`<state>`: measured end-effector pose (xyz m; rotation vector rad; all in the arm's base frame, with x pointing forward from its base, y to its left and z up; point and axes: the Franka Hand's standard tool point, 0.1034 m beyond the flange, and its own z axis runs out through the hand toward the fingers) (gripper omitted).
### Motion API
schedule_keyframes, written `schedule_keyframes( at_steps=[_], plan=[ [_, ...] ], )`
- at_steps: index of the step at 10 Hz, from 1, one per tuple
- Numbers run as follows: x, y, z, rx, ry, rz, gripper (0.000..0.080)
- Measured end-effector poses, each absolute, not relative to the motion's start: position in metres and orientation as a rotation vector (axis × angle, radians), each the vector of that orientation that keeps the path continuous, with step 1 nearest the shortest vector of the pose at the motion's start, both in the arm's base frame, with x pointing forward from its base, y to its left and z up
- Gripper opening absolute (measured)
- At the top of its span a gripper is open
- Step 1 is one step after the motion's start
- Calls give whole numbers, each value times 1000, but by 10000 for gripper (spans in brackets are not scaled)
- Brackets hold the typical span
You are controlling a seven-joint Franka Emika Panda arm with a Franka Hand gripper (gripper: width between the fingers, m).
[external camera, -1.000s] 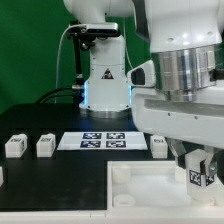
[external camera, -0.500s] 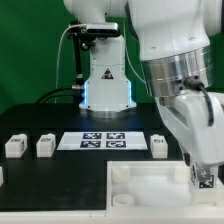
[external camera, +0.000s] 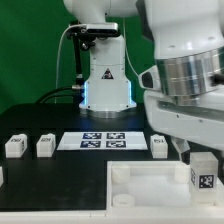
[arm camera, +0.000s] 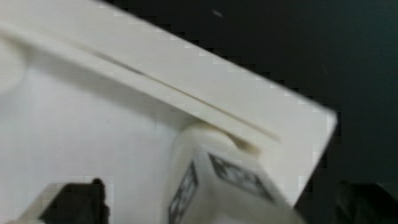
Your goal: Assemble one leg
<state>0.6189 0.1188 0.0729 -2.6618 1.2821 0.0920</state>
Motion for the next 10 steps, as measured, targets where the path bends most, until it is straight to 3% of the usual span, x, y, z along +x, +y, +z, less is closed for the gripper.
schedule_keyframes(
  at_steps=[3, 5, 7, 10],
  plan=[
    [619, 117, 73, -2828, 857, 46, 649],
    [621, 112, 70, -2979, 206, -29, 649],
    [620, 112, 70, -2970, 301, -21, 649],
    [620, 114, 70, -2925, 544, 0, 291]
  ],
)
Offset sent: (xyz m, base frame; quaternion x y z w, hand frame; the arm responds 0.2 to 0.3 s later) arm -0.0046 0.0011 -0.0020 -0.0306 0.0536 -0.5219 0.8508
